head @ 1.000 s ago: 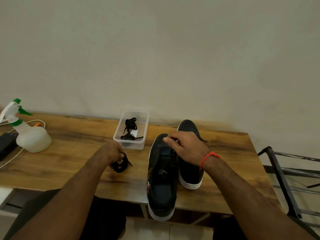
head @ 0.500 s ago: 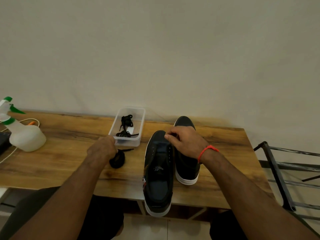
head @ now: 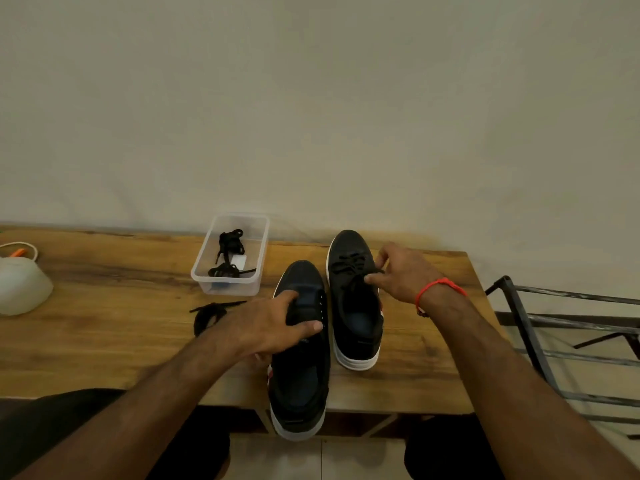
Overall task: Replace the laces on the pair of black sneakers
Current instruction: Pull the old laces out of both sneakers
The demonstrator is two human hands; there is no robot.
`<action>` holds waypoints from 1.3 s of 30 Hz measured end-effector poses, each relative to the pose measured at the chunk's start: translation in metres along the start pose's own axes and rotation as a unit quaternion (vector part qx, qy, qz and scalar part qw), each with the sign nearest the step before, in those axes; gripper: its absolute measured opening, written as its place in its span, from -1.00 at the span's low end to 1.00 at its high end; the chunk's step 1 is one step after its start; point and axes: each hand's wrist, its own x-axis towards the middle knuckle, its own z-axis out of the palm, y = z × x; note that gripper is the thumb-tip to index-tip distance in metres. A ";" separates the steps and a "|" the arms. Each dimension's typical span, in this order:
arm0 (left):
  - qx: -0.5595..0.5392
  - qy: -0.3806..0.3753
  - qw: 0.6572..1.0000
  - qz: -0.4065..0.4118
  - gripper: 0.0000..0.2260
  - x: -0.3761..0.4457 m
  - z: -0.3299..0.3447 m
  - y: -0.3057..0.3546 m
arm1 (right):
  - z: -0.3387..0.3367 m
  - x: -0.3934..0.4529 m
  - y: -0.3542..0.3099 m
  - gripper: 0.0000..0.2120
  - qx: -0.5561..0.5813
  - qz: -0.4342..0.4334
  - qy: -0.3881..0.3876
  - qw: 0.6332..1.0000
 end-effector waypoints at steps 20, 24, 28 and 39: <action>0.101 0.184 0.978 0.020 -0.34 0.042 0.006 -0.025 | 0.017 -0.018 -0.003 -0.79 -0.085 0.024 -0.191 0.978; 0.140 0.174 0.975 -0.012 -0.31 0.047 -0.001 -0.021 | 0.026 -0.033 -0.003 -0.80 -0.072 0.016 -0.266 0.961; 0.173 0.250 0.953 0.003 -0.39 0.036 -0.002 -0.013 | 0.017 -0.035 -0.001 -0.82 -0.026 -0.001 -0.297 0.955; 0.013 0.146 0.979 0.145 -0.30 0.006 0.048 0.030 | 0.013 -0.049 0.017 -0.80 -0.049 -0.076 -0.036 0.995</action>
